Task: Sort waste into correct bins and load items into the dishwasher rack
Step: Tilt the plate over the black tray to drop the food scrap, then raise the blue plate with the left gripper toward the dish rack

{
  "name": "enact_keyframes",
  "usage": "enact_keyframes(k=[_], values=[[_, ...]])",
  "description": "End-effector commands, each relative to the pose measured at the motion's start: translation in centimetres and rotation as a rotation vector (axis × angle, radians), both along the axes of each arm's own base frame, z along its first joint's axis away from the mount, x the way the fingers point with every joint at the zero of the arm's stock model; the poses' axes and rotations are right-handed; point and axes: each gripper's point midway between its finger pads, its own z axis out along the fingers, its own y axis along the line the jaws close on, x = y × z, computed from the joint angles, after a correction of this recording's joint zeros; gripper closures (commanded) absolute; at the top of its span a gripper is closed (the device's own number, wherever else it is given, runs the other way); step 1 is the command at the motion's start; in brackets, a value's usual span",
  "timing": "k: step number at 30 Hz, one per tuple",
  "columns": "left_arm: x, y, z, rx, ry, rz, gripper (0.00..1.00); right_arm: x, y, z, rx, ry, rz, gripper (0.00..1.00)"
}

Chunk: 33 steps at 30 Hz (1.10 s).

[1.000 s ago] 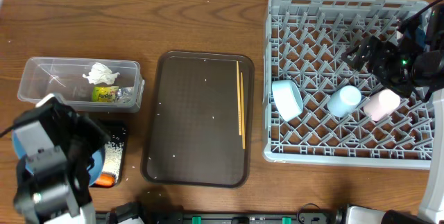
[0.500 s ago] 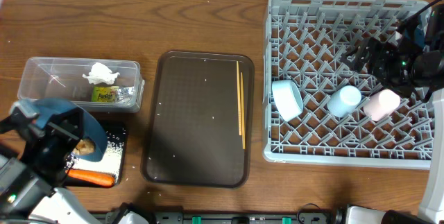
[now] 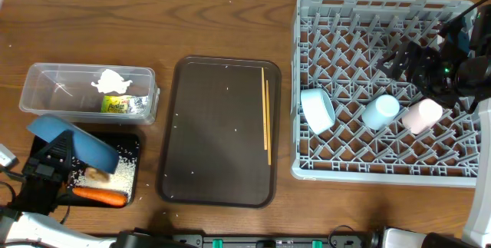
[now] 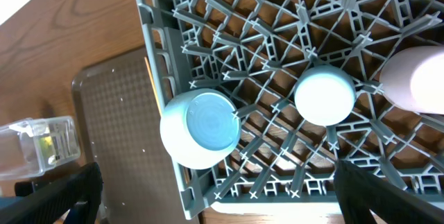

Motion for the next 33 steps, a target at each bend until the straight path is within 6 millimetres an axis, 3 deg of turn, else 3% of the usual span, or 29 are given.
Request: enact_keyframes(k=[1,5,10,18,23,27,33], values=[[-0.1,-0.4,1.9,0.062,-0.082,-0.025,0.94,0.0,0.0,0.0,-0.01,-0.004,0.014,0.01],[0.1,-1.1,2.4,0.084,-0.089,-0.047,0.94,0.0,0.0,0.0,-0.011,-0.006,0.014,0.01],[1.5,-4.9,4.9,0.224,-0.145,-0.201,0.94,0.0,0.0,0.1,-0.01,-0.006,0.014,0.01],[6.6,-13.3,9.0,0.339,-0.223,-0.534,0.94,0.2,-0.1,0.1,-0.012,-0.014,0.014,0.01],[10.8,-19.4,12.1,0.386,-0.386,-0.651,0.94,0.6,-0.3,0.3,-0.019,-0.031,0.009,0.01],[14.3,-23.9,12.9,0.314,-0.492,-0.71,0.94,1.6,-1.6,0.7,-0.054,-0.069,-0.043,0.01],[18.7,-31.3,12.9,0.159,-0.614,-0.861,0.94,1.9,-1.9,0.8,-0.052,-0.076,-0.067,0.01]])
